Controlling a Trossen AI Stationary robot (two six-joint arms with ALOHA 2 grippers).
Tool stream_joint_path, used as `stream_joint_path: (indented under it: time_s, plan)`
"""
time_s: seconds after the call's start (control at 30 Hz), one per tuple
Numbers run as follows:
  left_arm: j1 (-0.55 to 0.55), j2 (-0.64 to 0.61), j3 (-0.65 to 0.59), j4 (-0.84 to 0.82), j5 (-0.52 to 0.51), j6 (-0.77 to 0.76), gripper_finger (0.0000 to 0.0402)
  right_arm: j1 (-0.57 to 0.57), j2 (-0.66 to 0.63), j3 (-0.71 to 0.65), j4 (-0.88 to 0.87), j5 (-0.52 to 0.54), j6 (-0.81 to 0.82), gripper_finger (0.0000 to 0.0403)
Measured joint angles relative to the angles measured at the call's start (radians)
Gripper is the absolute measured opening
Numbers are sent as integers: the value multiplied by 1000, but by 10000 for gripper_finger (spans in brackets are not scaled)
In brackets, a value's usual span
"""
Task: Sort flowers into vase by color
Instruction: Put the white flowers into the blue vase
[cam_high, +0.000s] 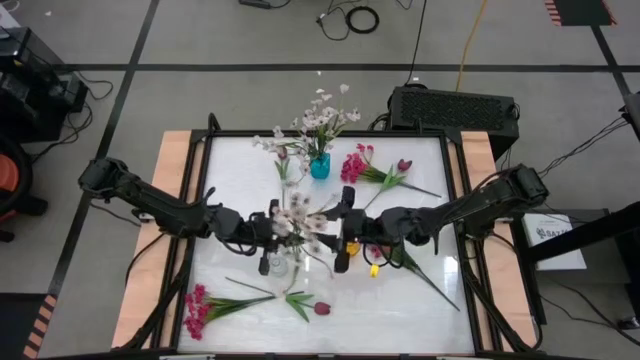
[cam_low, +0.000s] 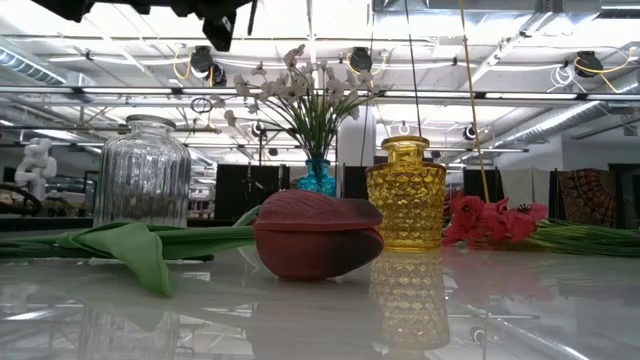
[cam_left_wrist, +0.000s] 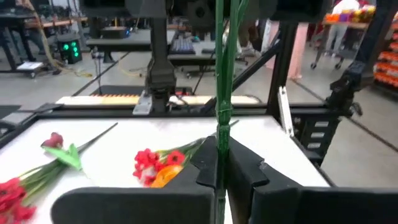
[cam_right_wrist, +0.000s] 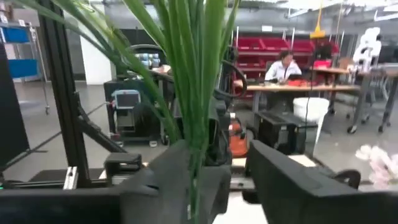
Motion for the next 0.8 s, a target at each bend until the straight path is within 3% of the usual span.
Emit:
stream_joint_path:
  time_s: [0.2, 0.37, 0.63, 0.8]
  plan:
    - [2, -4, 0, -20, -1, 5, 20, -18, 18, 0, -14, -85, 43, 252]
    - [15, -4, 0, -31, -1, 5, 21, -51, 50, 0, -1, -106, 58, 281]
    - [27, -4, 0, -64, -1, 4, 22, -64, 68, 0, 58, -111, 33, 274]
    - [27, -4, 0, -64, -1, 3, 22, -69, 68, 0, 64, -112, 38, 230]
